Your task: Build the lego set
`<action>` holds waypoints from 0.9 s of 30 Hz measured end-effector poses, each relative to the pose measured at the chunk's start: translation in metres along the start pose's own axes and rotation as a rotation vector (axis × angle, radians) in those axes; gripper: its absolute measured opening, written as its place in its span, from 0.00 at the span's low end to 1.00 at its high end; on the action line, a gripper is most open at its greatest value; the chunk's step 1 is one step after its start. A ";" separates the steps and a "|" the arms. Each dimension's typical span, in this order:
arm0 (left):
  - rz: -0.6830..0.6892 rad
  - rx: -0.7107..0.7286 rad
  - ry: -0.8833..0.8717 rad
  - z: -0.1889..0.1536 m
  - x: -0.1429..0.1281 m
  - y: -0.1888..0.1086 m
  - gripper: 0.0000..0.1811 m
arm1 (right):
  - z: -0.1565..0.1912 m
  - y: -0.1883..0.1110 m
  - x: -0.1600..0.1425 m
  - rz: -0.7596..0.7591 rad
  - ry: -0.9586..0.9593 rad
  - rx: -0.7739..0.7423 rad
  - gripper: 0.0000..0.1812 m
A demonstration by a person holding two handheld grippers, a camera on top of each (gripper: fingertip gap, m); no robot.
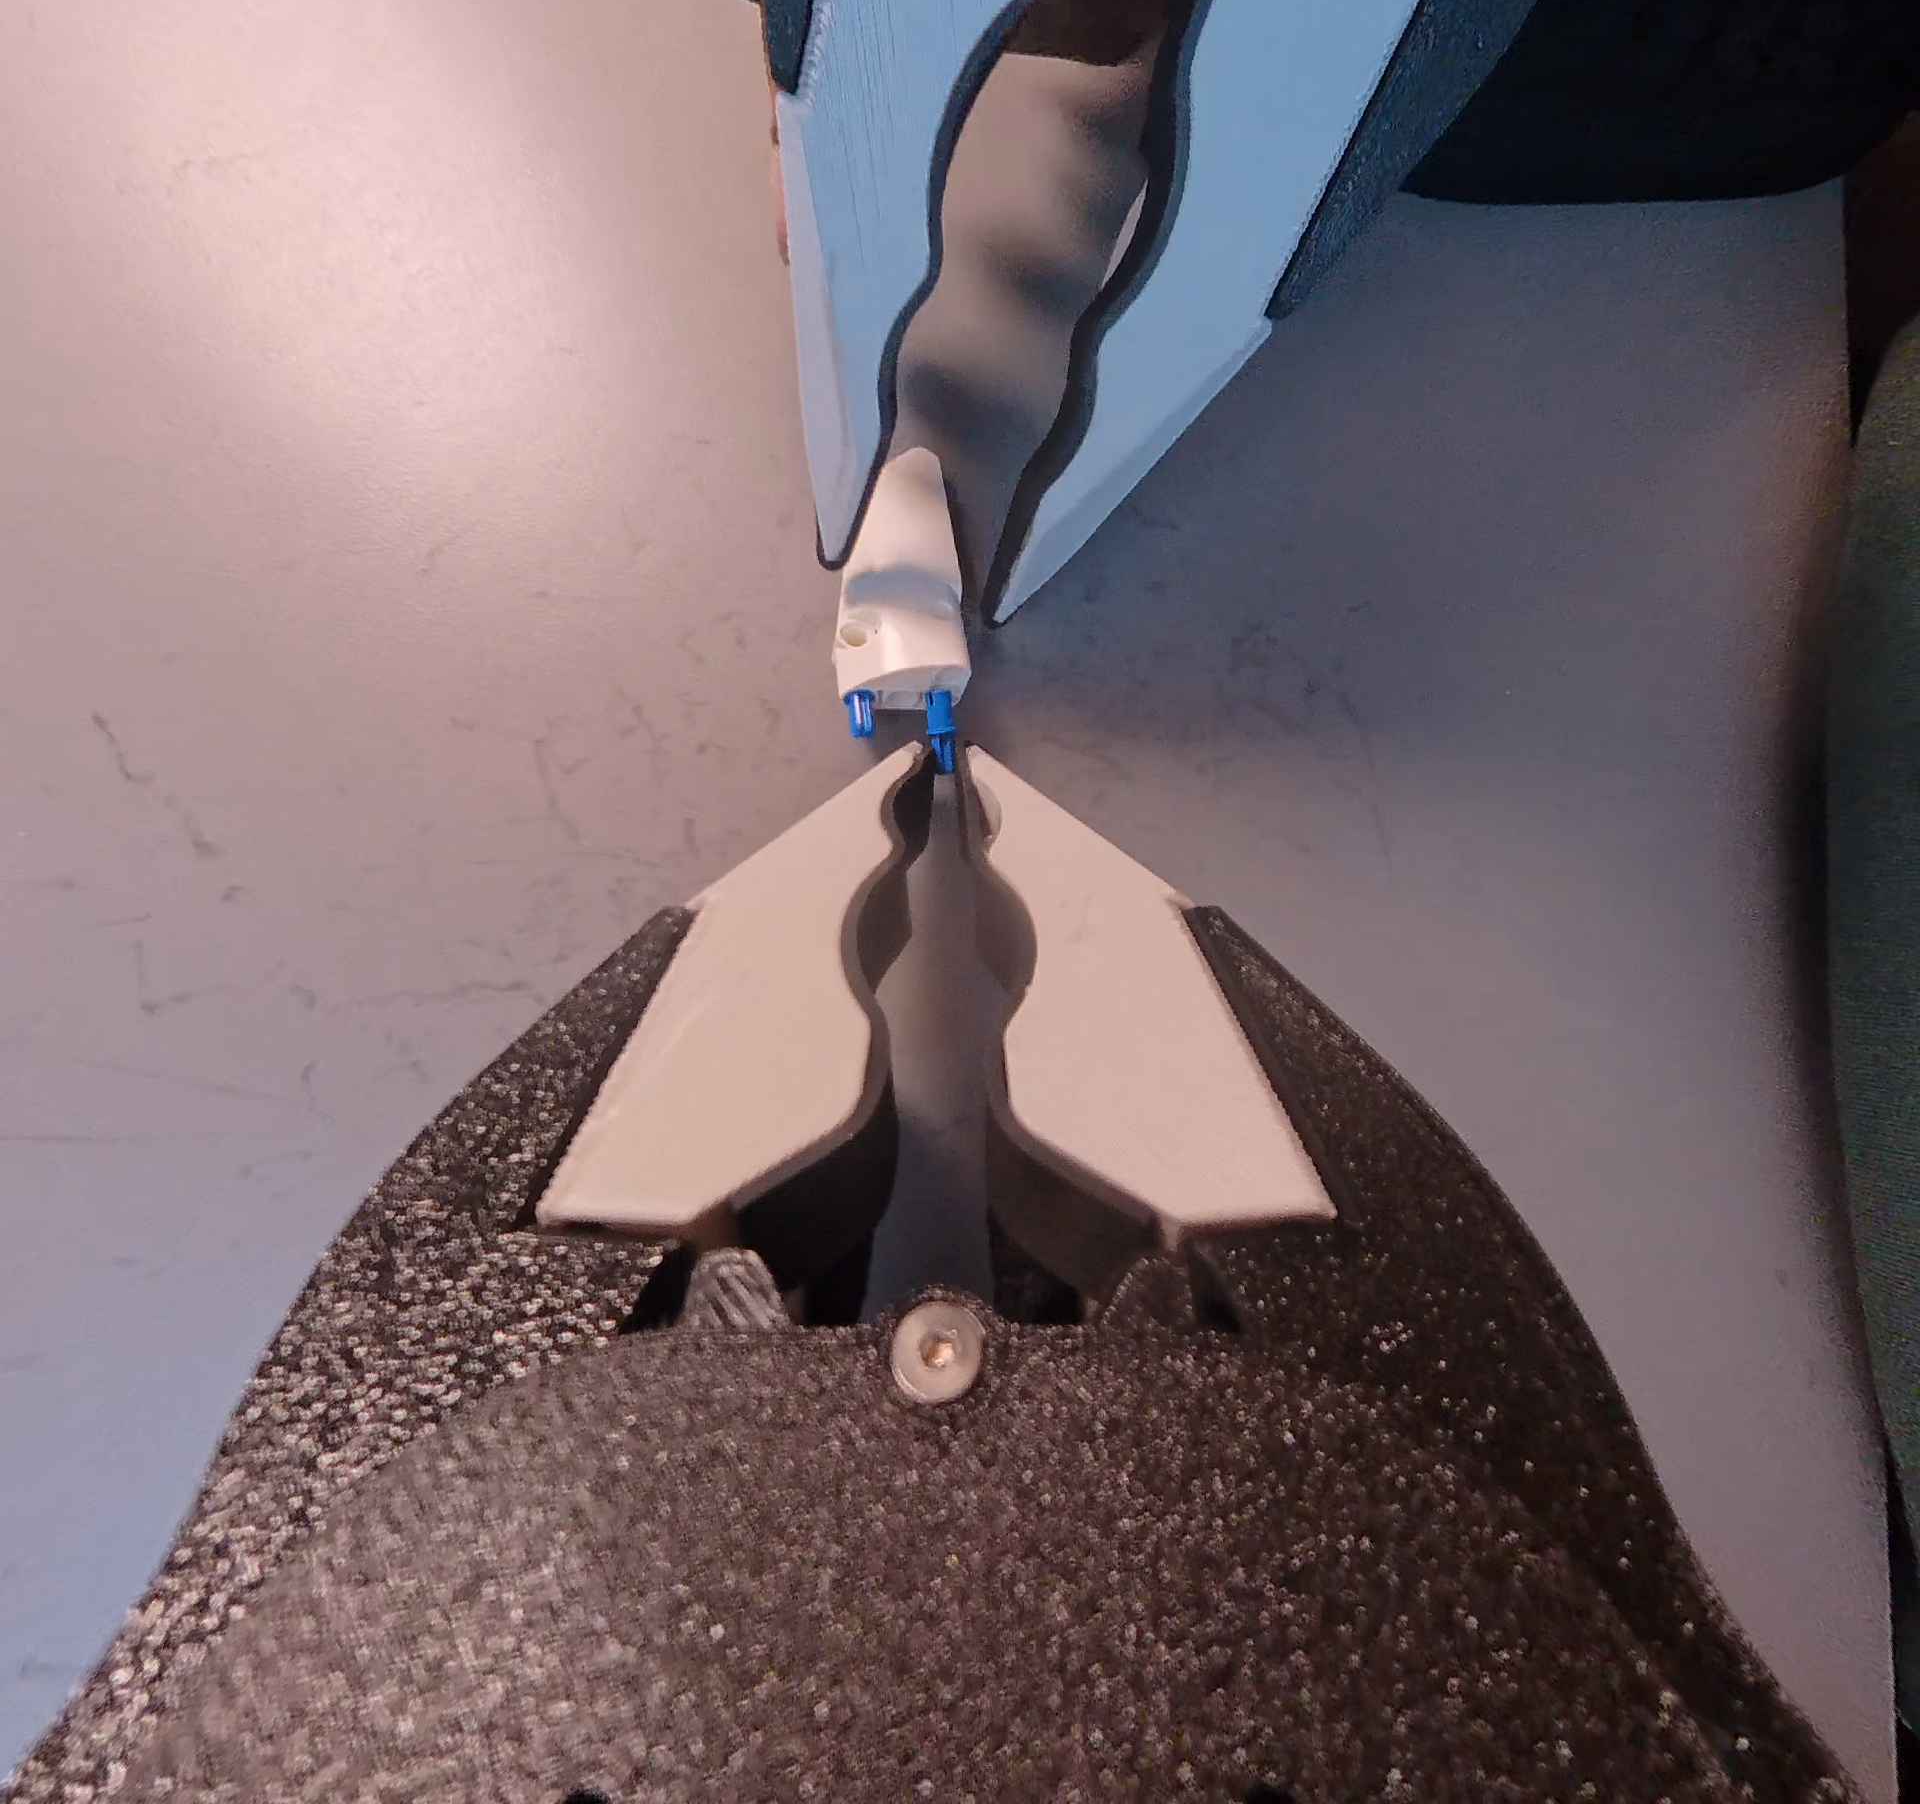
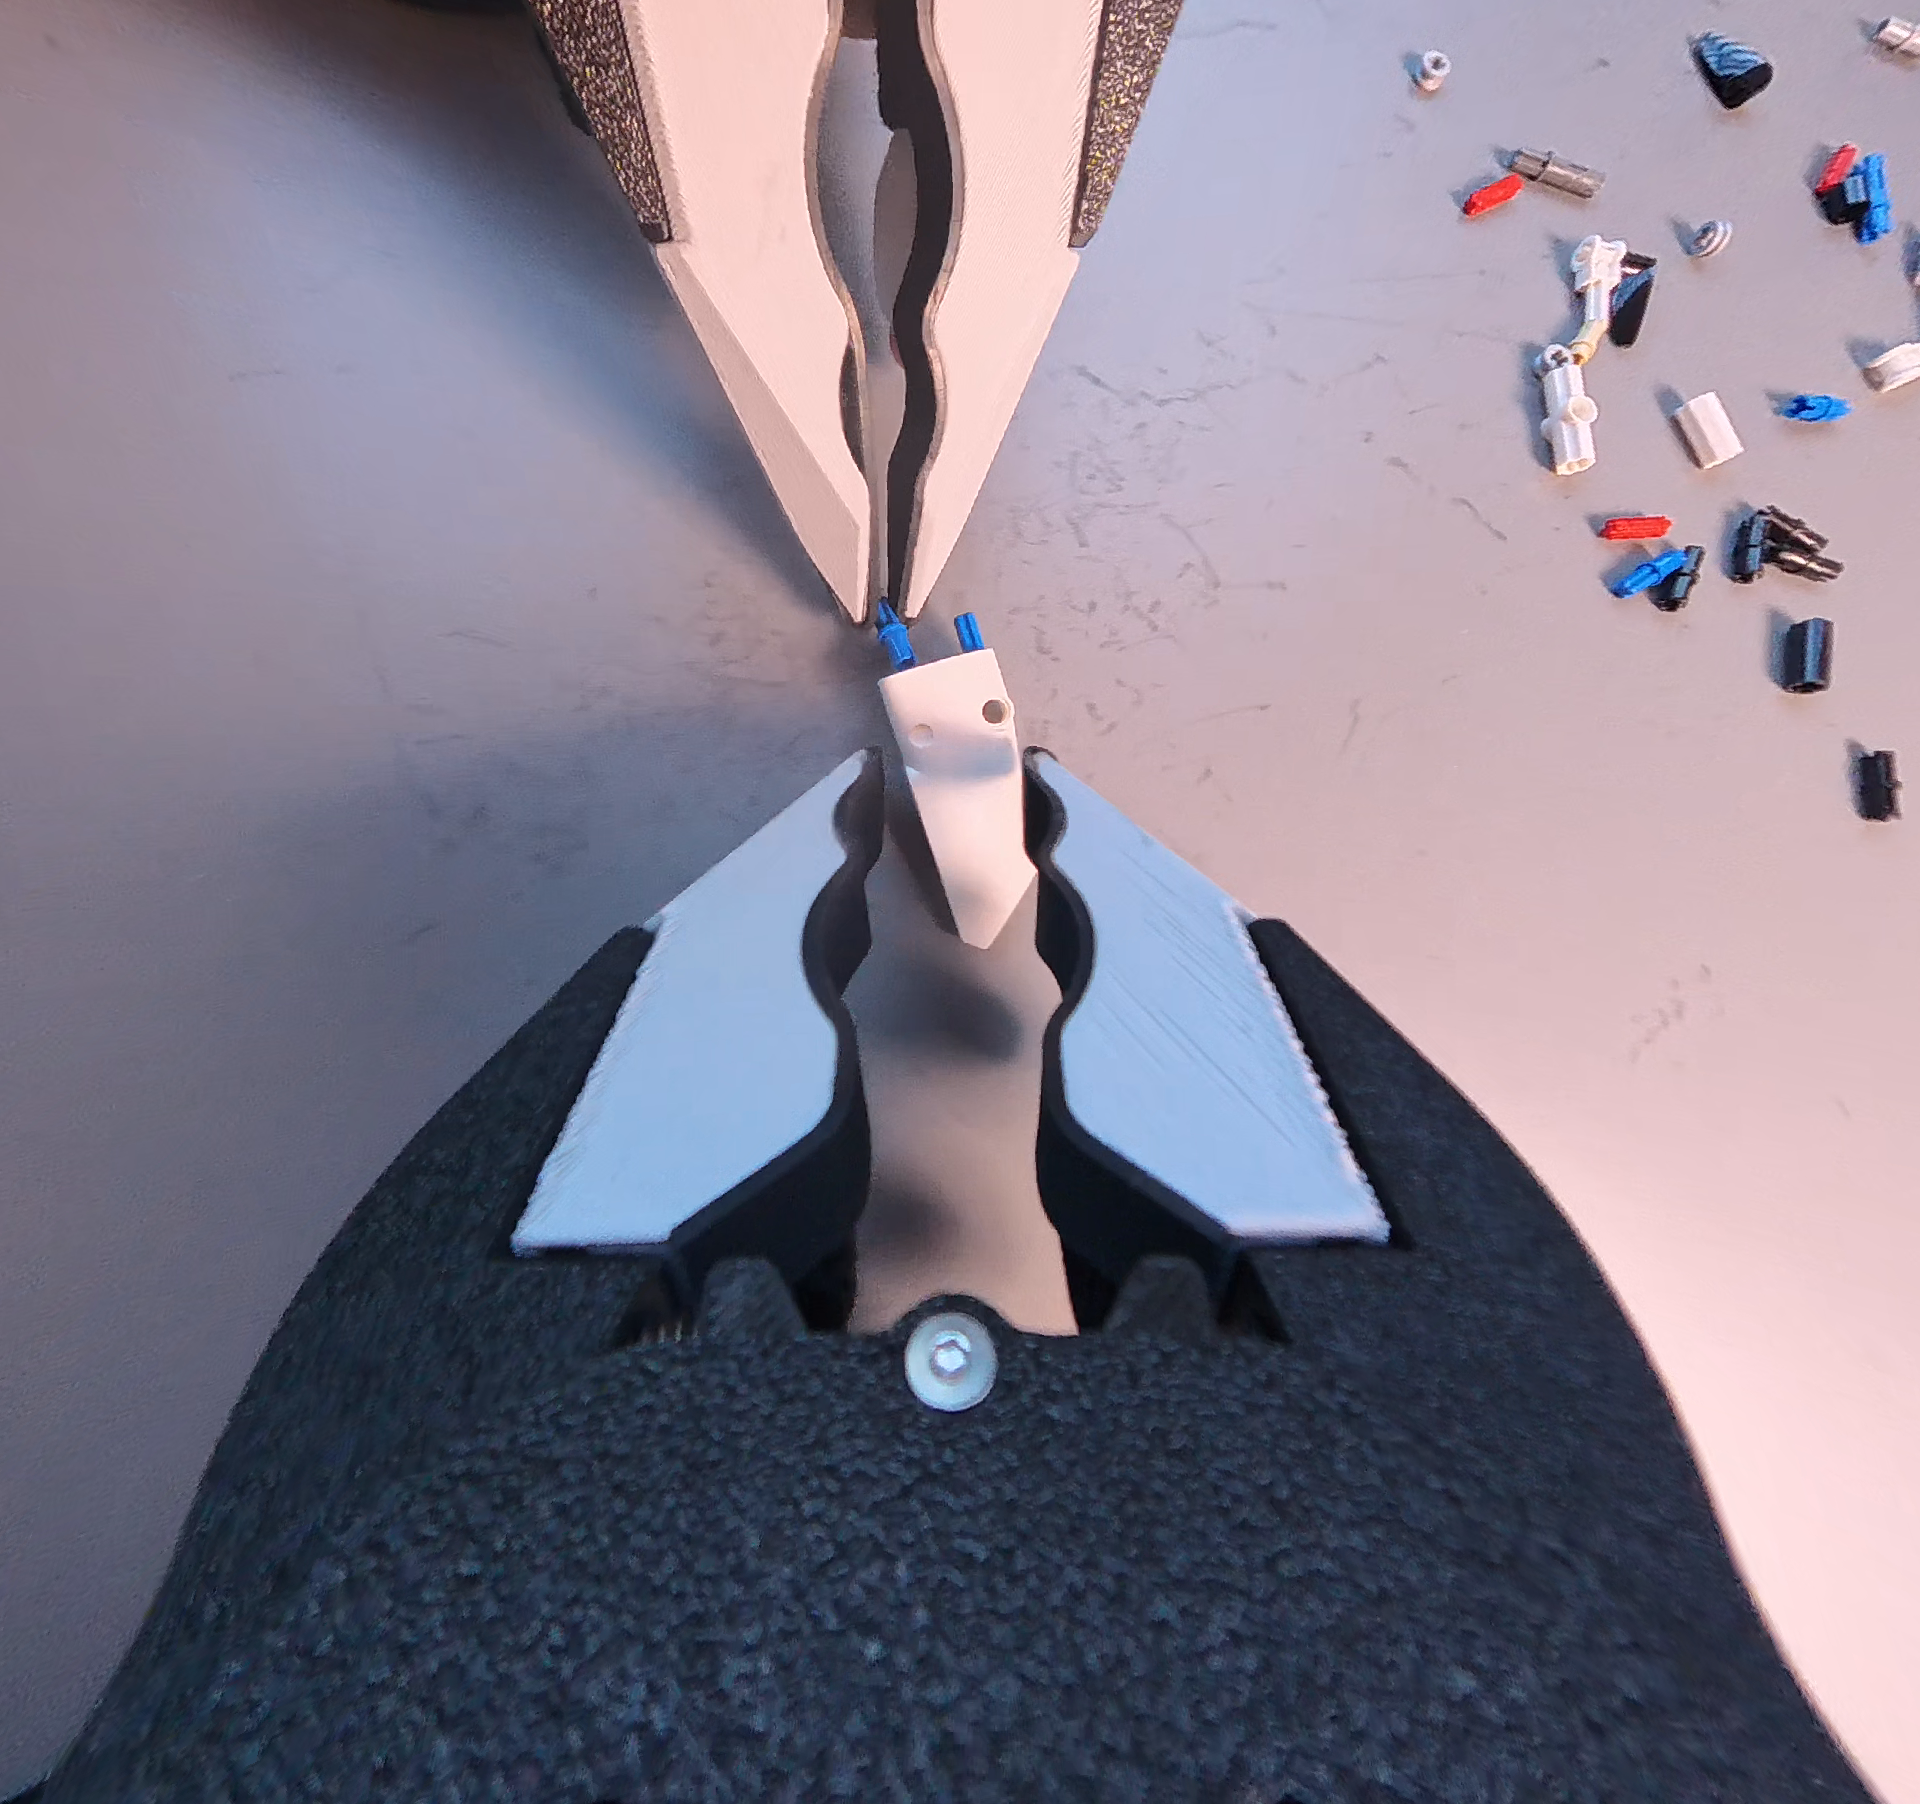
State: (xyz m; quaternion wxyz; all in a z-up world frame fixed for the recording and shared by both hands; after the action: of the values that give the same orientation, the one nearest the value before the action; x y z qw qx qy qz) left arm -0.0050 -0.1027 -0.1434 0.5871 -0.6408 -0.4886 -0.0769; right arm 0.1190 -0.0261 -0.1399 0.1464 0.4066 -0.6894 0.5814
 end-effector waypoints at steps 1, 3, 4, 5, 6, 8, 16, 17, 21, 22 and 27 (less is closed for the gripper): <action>0.000 0.000 0.000 0.000 0.000 0.000 0.02 | -0.001 -0.001 -0.001 -0.003 0.008 0.013 0.16; -0.001 -0.002 0.000 0.000 -0.001 0.000 0.02 | -0.005 -0.001 -0.001 -0.006 0.013 0.033 0.18; -0.001 -0.003 0.001 0.000 -0.001 0.000 0.02 | -0.007 0.000 -0.002 -0.003 0.011 0.047 0.19; -0.001 -0.004 0.002 0.000 -0.001 0.000 0.02 | -0.009 0.001 -0.002 0.002 0.008 0.060 0.20; -0.002 -0.004 0.002 0.000 -0.001 0.000 0.02 | -0.011 0.002 -0.002 0.011 0.002 0.081 0.22; -0.005 -0.004 0.002 0.000 -0.001 0.000 0.02 | -0.015 0.006 -0.002 0.030 -0.017 0.114 0.24; -0.033 -0.015 -0.010 -0.001 -0.005 -0.003 0.02 | -0.013 0.014 0.001 0.018 -0.040 0.196 0.14; -0.036 -0.021 -0.010 -0.001 -0.006 -0.003 0.02 | -0.012 0.014 0.001 0.015 -0.041 0.192 0.13; -0.040 -0.026 -0.005 -0.002 -0.005 -0.002 0.02 | -0.011 0.014 0.001 0.019 -0.028 0.176 0.13; -0.042 -0.026 -0.004 -0.002 -0.005 -0.002 0.02 | -0.011 0.014 0.001 0.021 -0.028 0.171 0.13; -0.050 -0.018 -0.006 -0.001 -0.006 -0.001 0.02 | -0.008 0.012 0.001 0.028 -0.024 0.139 0.13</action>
State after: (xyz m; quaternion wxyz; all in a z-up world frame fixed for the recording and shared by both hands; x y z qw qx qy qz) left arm -0.0084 -0.1074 -0.1462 0.5775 -0.6339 -0.5057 -0.0942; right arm 0.1072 -0.0192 -0.1448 0.1015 0.4130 -0.6545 0.6251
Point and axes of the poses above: each gripper's, where its closed fingertips meet, y out along the fingers, x out of its top, z = x × y across the jaws, the point moved 9 cm from there along -y, back along the fingers, and after that the axes turned 13 degrees about -x, right-handed, at the moved point
